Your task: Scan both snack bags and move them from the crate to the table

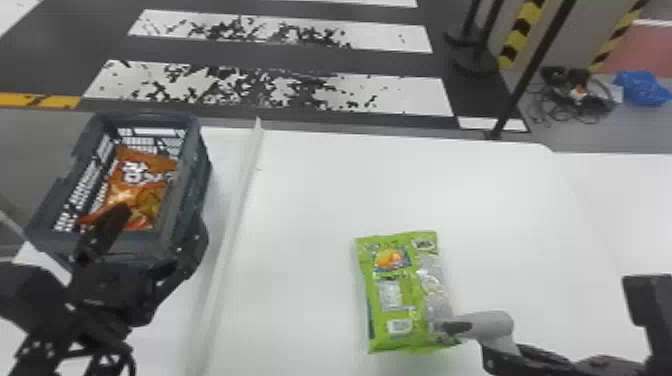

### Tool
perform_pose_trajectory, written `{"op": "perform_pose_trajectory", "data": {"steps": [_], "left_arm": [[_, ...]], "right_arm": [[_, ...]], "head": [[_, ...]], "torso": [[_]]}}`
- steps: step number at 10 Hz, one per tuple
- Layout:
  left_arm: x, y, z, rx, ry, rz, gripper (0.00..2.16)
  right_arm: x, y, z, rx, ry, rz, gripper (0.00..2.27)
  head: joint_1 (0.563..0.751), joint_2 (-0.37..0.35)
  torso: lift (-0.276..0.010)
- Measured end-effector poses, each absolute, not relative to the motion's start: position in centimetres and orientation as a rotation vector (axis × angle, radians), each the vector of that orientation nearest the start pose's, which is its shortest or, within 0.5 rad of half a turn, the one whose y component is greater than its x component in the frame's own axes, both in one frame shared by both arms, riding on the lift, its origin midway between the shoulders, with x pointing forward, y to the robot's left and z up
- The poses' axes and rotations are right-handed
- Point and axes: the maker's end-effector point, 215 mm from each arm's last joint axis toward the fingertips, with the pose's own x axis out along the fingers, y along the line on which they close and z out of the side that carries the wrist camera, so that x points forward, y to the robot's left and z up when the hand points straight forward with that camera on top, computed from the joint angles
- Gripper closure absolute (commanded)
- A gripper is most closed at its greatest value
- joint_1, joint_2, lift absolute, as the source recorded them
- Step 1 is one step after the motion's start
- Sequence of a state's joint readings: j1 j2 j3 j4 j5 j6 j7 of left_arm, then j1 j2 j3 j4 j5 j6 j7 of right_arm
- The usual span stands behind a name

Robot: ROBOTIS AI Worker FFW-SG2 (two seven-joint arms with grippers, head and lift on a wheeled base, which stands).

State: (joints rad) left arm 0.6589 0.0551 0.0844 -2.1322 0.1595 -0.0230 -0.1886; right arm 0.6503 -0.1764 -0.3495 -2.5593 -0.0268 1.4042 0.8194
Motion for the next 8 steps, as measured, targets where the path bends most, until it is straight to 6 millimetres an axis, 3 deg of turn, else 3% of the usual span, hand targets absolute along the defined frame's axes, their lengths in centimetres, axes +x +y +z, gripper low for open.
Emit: {"op": "perform_pose_trajectory", "data": {"steps": [8], "left_arm": [[39.3,23.5,-34.3,-0.070,0.059,-0.142,0.08]], "right_arm": [[25.2,-24.0,-46.7,0.189,1.052,0.457,2.25]], "head": [[0.695,-0.009]], "torso": [[-0.088]]}}
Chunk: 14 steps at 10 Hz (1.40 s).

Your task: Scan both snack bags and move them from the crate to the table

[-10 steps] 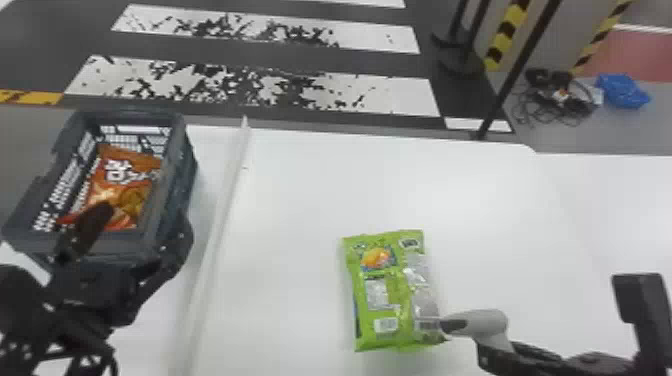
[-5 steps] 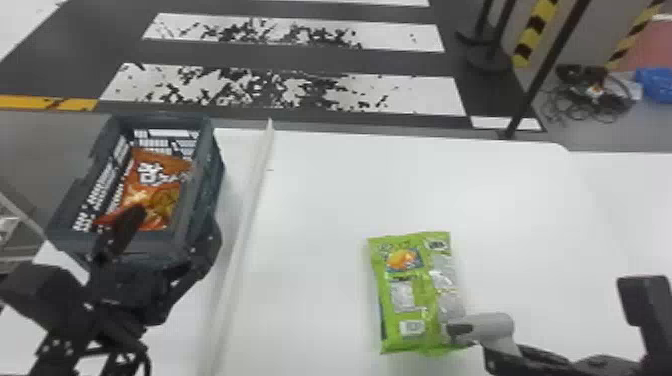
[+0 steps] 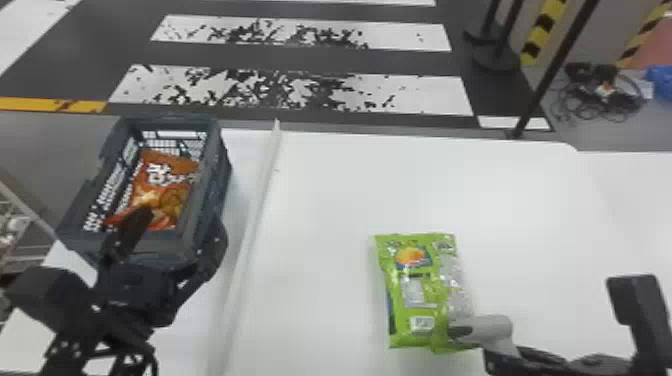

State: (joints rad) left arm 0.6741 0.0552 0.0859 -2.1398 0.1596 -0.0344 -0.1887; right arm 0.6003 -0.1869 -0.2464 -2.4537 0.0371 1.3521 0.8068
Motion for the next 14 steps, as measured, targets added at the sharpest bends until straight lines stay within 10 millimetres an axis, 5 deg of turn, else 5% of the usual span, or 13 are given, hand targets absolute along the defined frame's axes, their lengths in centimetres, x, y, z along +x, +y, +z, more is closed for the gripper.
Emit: {"op": "perform_pose_trajectory", "data": {"steps": [3,7,10,14], "left_arm": [[39.3,23.5,-34.3,-0.070,0.059,-0.142,0.08],[39.3,23.5,-34.2,-0.070,0.057,-0.141,0.08],[39.2,23.4,-34.0,-0.071,0.054,-0.143,0.08],[39.3,23.1,-33.8,-0.070,0.054,-0.153,0.08]], "right_arm": [[25.2,-24.1,-46.7,0.183,1.052,0.454,2.25],[26.0,-25.4,-44.2,0.184,1.001,0.424,2.25],[30.5,-30.7,-44.0,0.147,0.908,0.305,2.25],[38.1,-40.0,-47.9,0.010,0.808,0.142,2.25]], "head": [[0.695,-0.010],[0.695,-0.032],[0.695,-0.108],[0.695,-0.244]], "torso": [[-0.088],[-0.088],[-0.088],[-0.088]]}}
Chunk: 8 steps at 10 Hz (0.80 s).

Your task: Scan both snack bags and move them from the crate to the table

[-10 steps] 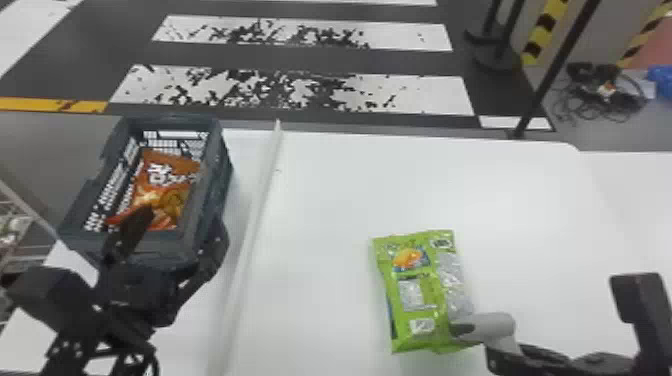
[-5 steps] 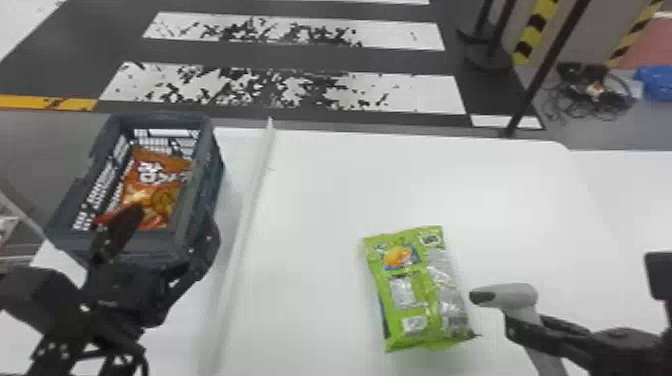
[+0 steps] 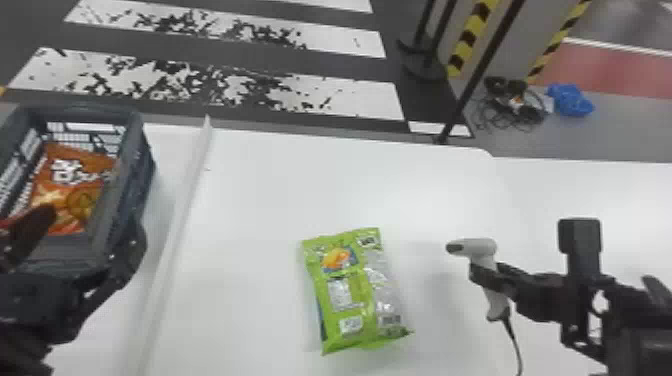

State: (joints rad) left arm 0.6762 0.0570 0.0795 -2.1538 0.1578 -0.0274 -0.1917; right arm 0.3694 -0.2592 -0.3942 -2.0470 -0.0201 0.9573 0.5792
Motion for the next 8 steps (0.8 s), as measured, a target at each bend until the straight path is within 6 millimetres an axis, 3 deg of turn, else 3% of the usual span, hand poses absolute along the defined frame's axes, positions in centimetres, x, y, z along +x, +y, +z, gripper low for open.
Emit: {"op": "perform_pose_trajectory", "data": {"steps": [2,6,7,8], "left_arm": [[39.7,22.7,-33.8,-0.068,0.059,-0.164,0.08],[39.7,22.5,-33.7,-0.067,0.059,-0.169,0.08],[39.7,22.5,-33.6,-0.066,0.058,-0.170,0.08],[39.7,22.5,-33.5,-0.066,0.059,-0.171,0.08]], "right_arm": [[40.4,-42.7,-48.8,-0.031,0.760,0.099,2.25],[43.0,-43.4,-51.1,-0.055,0.743,0.096,2.24],[43.1,-43.3,-51.7,-0.057,0.741,0.096,2.15],[43.2,-43.3,-52.1,-0.060,0.740,0.093,1.86]], "head": [[0.695,-0.274],[0.695,-0.279],[0.695,-0.278],[0.695,-0.278]], "torso": [[-0.088],[-0.088],[-0.088],[-0.088]]}}
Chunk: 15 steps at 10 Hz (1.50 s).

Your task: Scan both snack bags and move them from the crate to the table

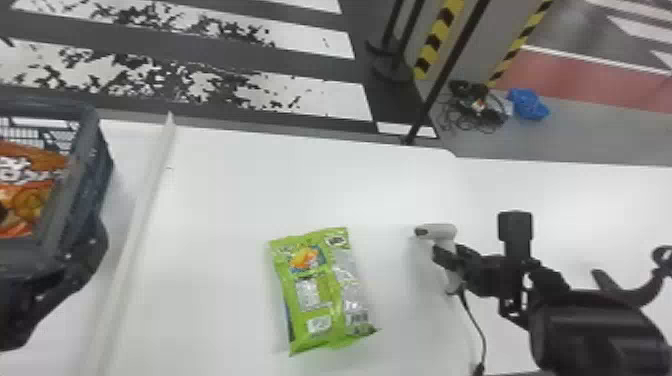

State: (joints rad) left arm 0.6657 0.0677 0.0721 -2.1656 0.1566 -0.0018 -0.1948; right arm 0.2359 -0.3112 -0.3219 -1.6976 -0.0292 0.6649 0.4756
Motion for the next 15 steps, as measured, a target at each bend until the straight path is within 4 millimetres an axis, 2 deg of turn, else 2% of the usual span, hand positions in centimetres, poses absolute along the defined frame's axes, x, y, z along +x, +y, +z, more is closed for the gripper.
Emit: {"op": "perform_pose_trajectory", "data": {"steps": [2,3,4,6,8,9,11,15], "left_arm": [[39.6,22.5,-33.5,-0.064,0.060,-0.173,0.08],[39.6,22.5,-33.5,-0.063,0.058,-0.174,0.08],[39.5,22.5,-33.4,-0.063,0.057,-0.174,0.08],[39.5,22.5,-33.4,-0.063,0.057,-0.173,0.08],[39.4,22.6,-33.4,-0.064,0.057,-0.171,0.08],[39.4,22.6,-33.4,-0.064,0.057,-0.171,0.08],[39.5,22.6,-33.5,-0.064,0.058,-0.171,0.08],[39.5,22.6,-33.6,-0.064,0.060,-0.170,0.08]], "right_arm": [[43.4,-42.9,-52.4,-0.060,0.733,0.095,0.75],[43.3,-42.6,-52.5,-0.051,0.728,0.101,0.33],[43.3,-42.5,-52.6,-0.047,0.726,0.104,0.14],[42.9,-42.5,-52.2,-0.035,0.716,0.102,0.10],[41.9,-41.8,-49.4,0.005,0.656,0.124,0.11],[41.0,-40.4,-47.8,0.055,0.631,0.175,0.11],[38.7,-37.5,-46.5,0.184,0.643,0.281,0.12],[35.6,-31.4,-47.3,0.322,0.733,0.470,0.12]], "head": [[0.695,-0.274],[0.695,-0.271],[0.695,-0.268],[0.695,-0.268],[0.695,-0.265],[0.695,-0.250],[0.695,-0.222],[0.695,-0.135]], "torso": [[-0.088],[-0.088],[-0.088],[-0.088],[-0.088],[-0.088],[-0.088],[-0.088]]}}
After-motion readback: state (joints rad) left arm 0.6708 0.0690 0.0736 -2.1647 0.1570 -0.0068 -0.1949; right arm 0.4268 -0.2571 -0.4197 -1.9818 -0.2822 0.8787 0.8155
